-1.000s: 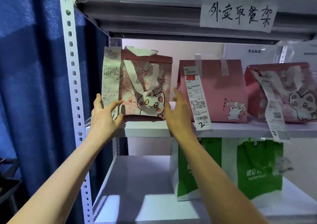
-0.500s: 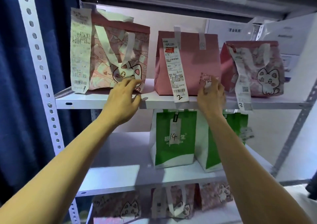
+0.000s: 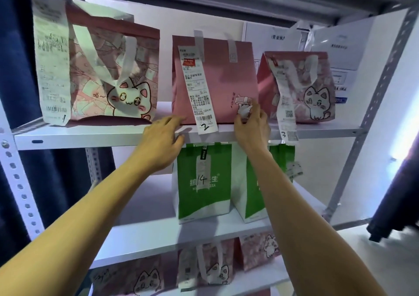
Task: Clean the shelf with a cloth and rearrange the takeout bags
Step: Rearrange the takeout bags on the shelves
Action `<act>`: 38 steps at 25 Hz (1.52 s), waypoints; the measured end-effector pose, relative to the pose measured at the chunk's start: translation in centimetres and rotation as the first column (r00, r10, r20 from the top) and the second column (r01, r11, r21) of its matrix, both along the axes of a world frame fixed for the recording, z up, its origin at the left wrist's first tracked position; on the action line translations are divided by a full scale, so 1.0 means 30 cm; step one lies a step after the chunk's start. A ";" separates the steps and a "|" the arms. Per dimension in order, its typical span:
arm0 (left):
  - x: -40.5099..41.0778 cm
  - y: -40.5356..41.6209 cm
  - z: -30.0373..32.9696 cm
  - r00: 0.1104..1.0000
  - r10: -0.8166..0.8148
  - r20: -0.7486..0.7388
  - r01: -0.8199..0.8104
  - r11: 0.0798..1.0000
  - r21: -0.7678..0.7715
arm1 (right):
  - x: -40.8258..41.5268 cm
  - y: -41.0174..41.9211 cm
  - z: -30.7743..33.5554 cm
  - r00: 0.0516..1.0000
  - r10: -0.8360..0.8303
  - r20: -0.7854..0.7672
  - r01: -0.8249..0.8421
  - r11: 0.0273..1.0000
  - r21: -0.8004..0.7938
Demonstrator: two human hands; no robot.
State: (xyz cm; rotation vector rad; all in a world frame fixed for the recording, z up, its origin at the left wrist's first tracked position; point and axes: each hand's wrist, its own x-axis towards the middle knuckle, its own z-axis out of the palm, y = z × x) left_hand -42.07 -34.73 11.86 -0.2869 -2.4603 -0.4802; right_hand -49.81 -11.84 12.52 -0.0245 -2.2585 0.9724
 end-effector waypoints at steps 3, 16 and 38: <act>-0.001 0.026 -0.009 0.999 0.042 0.029 -0.041 0.999 -0.027 | 0.005 0.003 -0.004 0.999 0.041 -0.009 -0.042 0.999 -0.006; 0.120 0.109 -0.137 0.985 0.112 -0.129 -0.115 0.993 -0.015 | 0.129 0.164 -0.135 0.990 0.122 -0.065 -0.112 0.984 0.137; 0.384 0.596 -0.671 0.946 0.248 0.208 -0.306 0.894 0.328 | 0.285 0.471 -0.711 0.877 0.477 0.051 -0.477 0.879 -0.021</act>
